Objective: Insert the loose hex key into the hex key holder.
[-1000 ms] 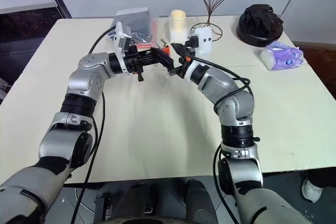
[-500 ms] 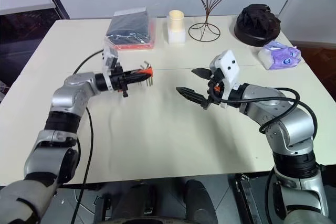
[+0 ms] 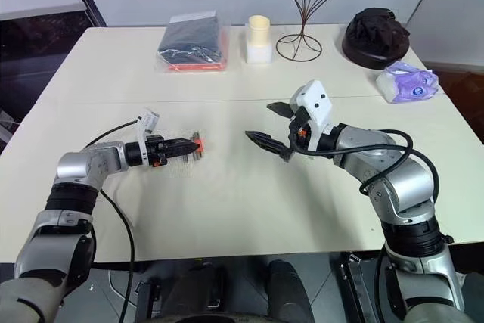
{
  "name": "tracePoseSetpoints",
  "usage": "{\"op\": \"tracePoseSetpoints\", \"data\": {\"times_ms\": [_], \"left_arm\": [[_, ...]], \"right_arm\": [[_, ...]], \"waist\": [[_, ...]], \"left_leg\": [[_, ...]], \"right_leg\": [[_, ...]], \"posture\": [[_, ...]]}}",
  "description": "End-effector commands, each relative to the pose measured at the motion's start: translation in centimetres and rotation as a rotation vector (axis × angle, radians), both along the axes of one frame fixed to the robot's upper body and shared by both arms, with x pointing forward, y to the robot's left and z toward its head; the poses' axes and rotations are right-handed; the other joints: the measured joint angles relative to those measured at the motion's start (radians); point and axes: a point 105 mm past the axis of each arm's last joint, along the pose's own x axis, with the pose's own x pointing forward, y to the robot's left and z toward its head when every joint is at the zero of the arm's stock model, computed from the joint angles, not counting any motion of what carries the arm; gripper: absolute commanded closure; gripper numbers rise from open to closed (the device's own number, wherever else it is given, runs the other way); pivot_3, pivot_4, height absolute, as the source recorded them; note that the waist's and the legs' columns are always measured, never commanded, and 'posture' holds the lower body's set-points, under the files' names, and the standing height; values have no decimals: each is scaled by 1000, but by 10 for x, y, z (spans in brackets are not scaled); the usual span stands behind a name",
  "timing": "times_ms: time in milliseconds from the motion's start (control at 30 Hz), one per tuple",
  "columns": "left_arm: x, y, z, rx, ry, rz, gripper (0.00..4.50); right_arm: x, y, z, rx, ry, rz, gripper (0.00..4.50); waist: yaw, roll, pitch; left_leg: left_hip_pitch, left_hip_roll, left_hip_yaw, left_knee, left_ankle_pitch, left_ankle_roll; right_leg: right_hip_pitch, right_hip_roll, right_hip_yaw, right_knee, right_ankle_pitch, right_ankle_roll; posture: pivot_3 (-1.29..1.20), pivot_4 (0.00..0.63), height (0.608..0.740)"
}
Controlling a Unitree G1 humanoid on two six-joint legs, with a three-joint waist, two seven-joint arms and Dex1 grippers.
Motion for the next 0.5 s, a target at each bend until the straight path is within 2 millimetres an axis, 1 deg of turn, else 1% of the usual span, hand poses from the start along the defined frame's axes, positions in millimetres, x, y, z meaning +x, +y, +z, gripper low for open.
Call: {"op": "tracePoseSetpoints", "data": {"times_ms": [33, 67, 167, 300, 367, 500], "left_arm": [[9, 8, 9, 68, -55, 28, 168], [12, 13, 8, 113, -73, 49, 75], [18, 32, 9, 233, -141, 100, 75], [17, 61, 25, 426, -314, 126, 75], [12, 65, 35, 467, -387, 111, 75], [1, 57, 68, 359, -533, 142, 75]], "right_arm": [[-2, 2, 12, 10, -58, 11, 143], [-2, 1, 11, 10, -57, 9, 143], [-3, 0, 10, 8, -55, 5, 143], [-6, -4, 8, -2, -47, -3, 143], [-7, -7, 6, -9, -41, -4, 143], [-9, -17, 0, -23, -21, -15, 143]], "waist": [[0, 0, 0], [-1, 0, 0], [-4, 0, 0], [-8, 0, 0], [-4, 0, 0], [7, 0, 0]], "left_leg": [[0, 0, 0, 0, 0, 0], [0, 0, 0, 0, 0, 0], [0, 0, 0, 0, 0, 0], [1, 1, 0, -1, 0, 0], [1, 1, 0, -2, 0, 0], [0, 0, 0, -1, 0, 0]], "right_leg": [[0, 0, 0, 0, 0, 0], [0, 0, 0, 0, 0, 0], [0, -1, 0, 0, 0, 0], [-1, 0, 1, 0, 0, 0], [-1, -1, 1, 0, 0, 0], [0, -4, 1, -1, 0, 0]], "posture": [[0, 150, 740], [0, 150, 740], [0, 150, 740], [0, 150, 740], [0, 150, 740], [0, 150, 740]]}}
